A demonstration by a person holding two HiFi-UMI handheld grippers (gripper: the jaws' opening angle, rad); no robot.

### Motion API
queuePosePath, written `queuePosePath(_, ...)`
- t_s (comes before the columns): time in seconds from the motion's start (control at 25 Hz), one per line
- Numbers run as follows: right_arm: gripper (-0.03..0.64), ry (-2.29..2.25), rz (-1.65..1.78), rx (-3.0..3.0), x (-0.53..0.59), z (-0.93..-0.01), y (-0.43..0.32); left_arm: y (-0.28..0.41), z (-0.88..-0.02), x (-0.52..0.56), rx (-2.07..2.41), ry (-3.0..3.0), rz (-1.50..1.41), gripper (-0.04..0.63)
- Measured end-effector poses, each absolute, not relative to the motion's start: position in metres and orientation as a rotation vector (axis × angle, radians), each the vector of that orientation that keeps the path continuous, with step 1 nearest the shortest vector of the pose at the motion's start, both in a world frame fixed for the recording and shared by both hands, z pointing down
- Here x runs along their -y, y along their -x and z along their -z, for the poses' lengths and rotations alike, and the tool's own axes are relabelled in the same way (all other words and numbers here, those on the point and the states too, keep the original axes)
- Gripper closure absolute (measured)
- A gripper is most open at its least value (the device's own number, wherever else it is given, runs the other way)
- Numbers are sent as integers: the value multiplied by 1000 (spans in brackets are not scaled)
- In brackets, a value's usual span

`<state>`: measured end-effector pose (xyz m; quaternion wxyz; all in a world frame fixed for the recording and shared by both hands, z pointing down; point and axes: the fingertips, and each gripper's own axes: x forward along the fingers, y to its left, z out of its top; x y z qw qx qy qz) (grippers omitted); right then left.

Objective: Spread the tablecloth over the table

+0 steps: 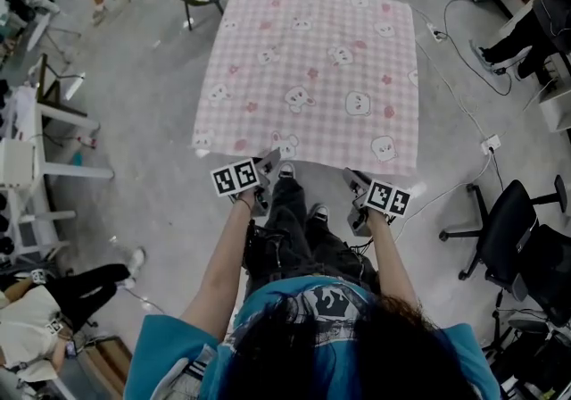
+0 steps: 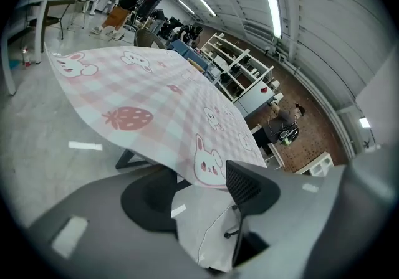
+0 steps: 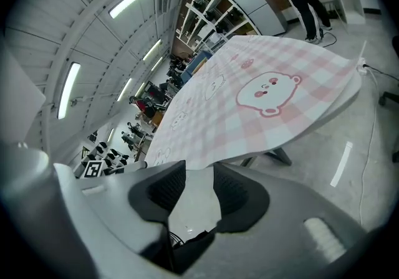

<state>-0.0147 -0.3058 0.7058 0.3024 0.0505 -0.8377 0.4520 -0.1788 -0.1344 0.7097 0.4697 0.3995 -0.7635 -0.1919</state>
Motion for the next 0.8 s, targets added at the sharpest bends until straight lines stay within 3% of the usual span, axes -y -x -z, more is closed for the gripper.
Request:
queuePosePath(0.32,483,-97,-1223,2289,296,-683,-2,147,-688,129,1906,-1067,339,371)
queuePosePath(0.8,497,-3,-1107,2470,276,-621,18,143,-587,155,2046,-1404,168,397)
